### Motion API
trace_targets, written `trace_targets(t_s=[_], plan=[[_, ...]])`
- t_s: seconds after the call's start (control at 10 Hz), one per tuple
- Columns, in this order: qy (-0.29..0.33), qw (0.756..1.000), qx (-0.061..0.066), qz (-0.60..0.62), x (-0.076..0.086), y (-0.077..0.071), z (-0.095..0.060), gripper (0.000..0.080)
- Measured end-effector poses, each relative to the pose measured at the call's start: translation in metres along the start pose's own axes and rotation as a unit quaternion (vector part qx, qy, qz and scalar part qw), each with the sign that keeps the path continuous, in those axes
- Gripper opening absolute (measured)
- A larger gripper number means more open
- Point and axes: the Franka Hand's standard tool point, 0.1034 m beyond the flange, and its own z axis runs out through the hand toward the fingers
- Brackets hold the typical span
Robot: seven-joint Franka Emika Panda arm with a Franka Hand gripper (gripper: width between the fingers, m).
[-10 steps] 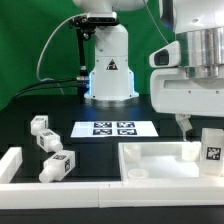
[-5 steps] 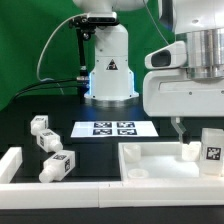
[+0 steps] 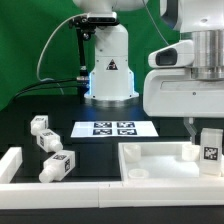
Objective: Assemble one leg
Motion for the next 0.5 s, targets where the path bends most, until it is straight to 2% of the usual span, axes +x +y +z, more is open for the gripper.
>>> trace_targets(t_s=[0.2,0.4,0.5], plan=[[0.000,0.997,0.000,0.077,-0.0005,0.0001,0.0002,0.0284],[0.004,0.981,-0.006,0.192,-0.0023,0.0005,0.0000,0.0284],[0.006,0.963,-0.006,0.271,-0.0026,0.0007,0.0006,0.0284]])
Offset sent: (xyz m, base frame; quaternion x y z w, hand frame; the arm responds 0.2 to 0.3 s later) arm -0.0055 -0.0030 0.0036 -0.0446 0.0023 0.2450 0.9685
